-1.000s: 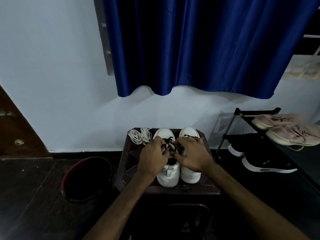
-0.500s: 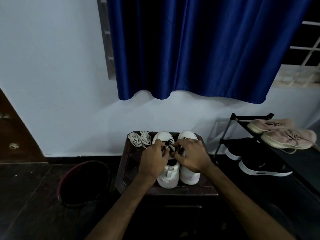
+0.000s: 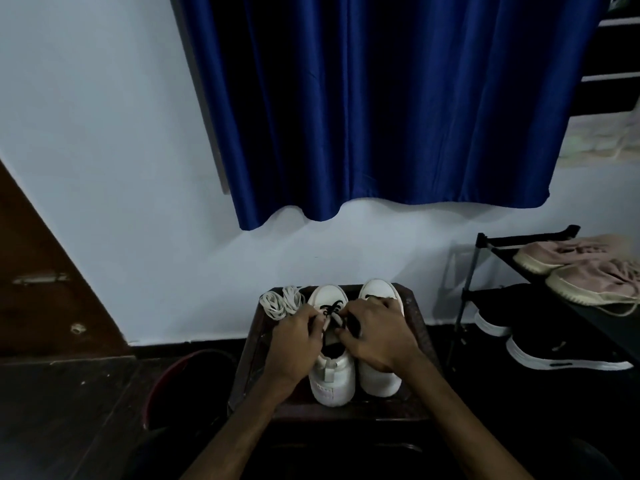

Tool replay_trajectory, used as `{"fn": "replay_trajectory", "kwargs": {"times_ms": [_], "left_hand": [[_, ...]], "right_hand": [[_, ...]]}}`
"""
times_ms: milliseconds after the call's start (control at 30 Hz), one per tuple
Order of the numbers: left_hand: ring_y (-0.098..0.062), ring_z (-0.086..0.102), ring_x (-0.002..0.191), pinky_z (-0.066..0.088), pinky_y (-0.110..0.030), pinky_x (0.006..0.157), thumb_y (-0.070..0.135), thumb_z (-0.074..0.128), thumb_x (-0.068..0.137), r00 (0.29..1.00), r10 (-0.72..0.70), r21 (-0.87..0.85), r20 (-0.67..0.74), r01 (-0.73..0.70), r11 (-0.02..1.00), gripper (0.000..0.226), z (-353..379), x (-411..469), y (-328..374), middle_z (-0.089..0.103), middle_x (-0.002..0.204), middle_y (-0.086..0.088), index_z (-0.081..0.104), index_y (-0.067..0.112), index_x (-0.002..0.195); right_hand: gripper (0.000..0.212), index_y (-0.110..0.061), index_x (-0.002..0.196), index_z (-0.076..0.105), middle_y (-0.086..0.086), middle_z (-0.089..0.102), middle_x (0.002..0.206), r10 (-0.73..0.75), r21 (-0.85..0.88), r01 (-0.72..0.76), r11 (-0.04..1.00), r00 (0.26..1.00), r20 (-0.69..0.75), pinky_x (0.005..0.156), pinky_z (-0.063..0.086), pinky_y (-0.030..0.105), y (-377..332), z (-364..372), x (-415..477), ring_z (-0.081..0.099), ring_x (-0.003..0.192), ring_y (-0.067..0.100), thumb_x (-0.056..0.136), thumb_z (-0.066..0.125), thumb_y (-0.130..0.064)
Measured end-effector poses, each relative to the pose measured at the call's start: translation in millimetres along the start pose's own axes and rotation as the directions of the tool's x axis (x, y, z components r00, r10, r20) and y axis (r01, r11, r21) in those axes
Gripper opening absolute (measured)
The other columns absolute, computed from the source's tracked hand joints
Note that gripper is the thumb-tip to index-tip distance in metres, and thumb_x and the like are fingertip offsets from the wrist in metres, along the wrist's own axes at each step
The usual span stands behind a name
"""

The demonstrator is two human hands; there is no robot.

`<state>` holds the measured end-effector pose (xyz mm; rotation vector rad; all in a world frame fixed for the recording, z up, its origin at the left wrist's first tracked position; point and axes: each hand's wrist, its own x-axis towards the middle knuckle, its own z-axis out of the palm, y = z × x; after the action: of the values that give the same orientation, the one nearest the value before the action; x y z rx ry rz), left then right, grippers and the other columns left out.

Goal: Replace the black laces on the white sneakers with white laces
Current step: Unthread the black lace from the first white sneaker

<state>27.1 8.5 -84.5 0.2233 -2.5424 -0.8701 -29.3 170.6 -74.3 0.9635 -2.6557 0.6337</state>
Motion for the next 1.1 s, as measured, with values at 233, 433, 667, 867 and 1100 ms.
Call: {"fn": "replay_trajectory", "kwargs": {"times_ms": [233,433,667,867,1100], "left_hand": [[-0.017,0.062,0.070,0.049,-0.030,0.067,0.031,0.055,0.099,0.900,-0.235,-0.369,0.369,0.373,0.851,0.032,-23.8,27.4,2.0,0.068,0.075,-0.003,0.064,0.012,0.075],[-0.017,0.059,0.061,0.055,-0.043,0.075,0.039,0.055,0.093,0.666,-0.188,-0.561,0.722,0.722,0.405,0.038,-46.0,59.7,-9.4,0.058,0.063,-0.004,0.051,0.019,0.062],[-0.014,0.037,0.039,0.040,-0.025,0.043,0.051,0.068,0.080,0.723,-0.165,-0.585,0.671,0.653,0.482,0.043,-52.4,83.0,-18.4,0.026,0.057,-0.009,0.058,0.012,0.065],[-0.014,0.025,0.031,0.039,-0.023,0.042,0.058,0.069,0.071,0.755,-0.063,-0.663,0.653,0.610,0.434,0.050,-77.2,86.9,-28.7,0.023,0.040,0.006,0.044,0.019,0.053],[-0.012,0.029,0.042,0.040,-0.026,0.047,0.061,0.074,0.075,0.814,-0.169,-0.541,0.556,0.509,0.670,0.050,-60.9,68.4,-57.8,0.030,0.049,0.001,0.056,0.018,0.059]], "right_hand": [[0.027,-0.030,0.080,0.054,-0.013,0.063,0.082,0.019,0.070,-0.015,0.997,0.998,-0.053,0.092,0.033,0.029,4.5,-7.7,-4.1,0.057,0.086,0.006,0.085,0.049,-0.056],[0.026,-0.028,0.070,0.064,-0.013,0.066,0.071,0.094,0.254,-0.161,0.954,0.962,0.255,0.070,0.043,0.022,10.4,-39.0,25.8,0.060,0.072,-0.001,0.081,0.064,-0.052],[0.016,-0.010,0.082,0.073,0.007,0.073,0.073,0.047,0.552,-0.427,0.716,0.818,0.573,0.057,0.051,0.021,21.0,-50.2,70.3,0.065,0.060,0.013,0.092,0.067,-0.021],[0.019,-0.007,0.079,0.067,0.002,0.039,0.048,0.119,0.776,-0.608,0.167,0.794,0.596,0.064,0.052,0.031,33.3,-54.0,84.8,0.043,0.042,0.014,0.086,0.061,-0.023],[0.015,-0.014,0.097,0.067,-0.001,0.069,0.100,0.062,0.832,-0.277,0.481,0.957,0.283,0.081,0.053,0.029,36.7,-31.5,65.7,0.065,0.097,0.014,0.092,0.064,-0.028]]}}
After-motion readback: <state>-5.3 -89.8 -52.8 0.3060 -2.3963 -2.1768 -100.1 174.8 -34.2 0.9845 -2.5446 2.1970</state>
